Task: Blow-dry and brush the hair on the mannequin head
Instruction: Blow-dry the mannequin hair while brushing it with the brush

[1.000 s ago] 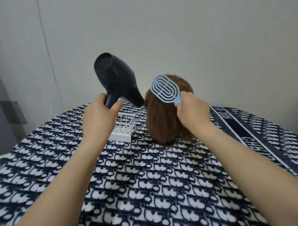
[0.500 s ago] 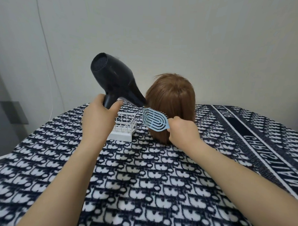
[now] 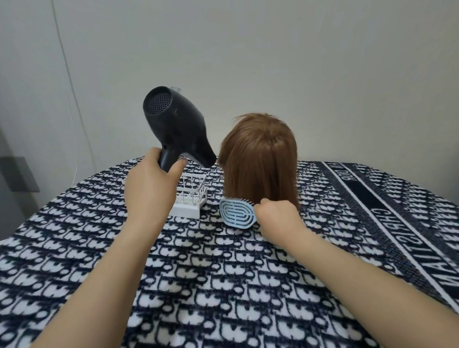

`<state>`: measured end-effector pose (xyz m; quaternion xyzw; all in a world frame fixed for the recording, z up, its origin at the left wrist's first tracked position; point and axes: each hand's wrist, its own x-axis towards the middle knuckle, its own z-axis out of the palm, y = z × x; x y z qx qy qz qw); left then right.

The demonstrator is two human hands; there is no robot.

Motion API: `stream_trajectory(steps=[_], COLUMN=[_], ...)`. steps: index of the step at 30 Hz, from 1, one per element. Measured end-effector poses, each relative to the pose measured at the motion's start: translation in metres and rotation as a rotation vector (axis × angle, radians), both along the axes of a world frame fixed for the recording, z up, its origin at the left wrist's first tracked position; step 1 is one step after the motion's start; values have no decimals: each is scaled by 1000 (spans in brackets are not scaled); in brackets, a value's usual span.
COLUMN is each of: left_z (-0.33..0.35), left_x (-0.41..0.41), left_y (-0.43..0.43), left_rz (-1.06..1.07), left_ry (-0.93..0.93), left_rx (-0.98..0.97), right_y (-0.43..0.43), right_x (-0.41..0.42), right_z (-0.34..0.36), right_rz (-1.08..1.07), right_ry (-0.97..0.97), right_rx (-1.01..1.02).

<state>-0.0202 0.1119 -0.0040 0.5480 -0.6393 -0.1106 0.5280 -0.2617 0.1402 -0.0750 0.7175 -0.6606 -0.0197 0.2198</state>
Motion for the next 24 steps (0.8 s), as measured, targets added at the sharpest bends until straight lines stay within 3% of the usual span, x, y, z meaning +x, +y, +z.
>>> stream_trajectory(steps=[6,11,14,17,20,24], left_z=[-3,-1,-1,2,10,20], left_x=[2,5,9,11,10,5], left_y=[-1,-7,-14,-23,-31,-40], left_rz=[92,-119,-122,-158,-191,-219], left_ry=[-116,312,391,516,563,549], left_rx=[-69,87,117,132,122,72], right_y=[7,11,15,11,-7,-25], right_x=[2,-2,-1,2,2,0], right_z=[-30,-24,-2,30,66,105], right_rz=[73,213,246,162,-26,-113], right_ry=[-62,-189,-338,-442,-511,-511], right_rx=[10,-188,-355,-497,-484,-480])
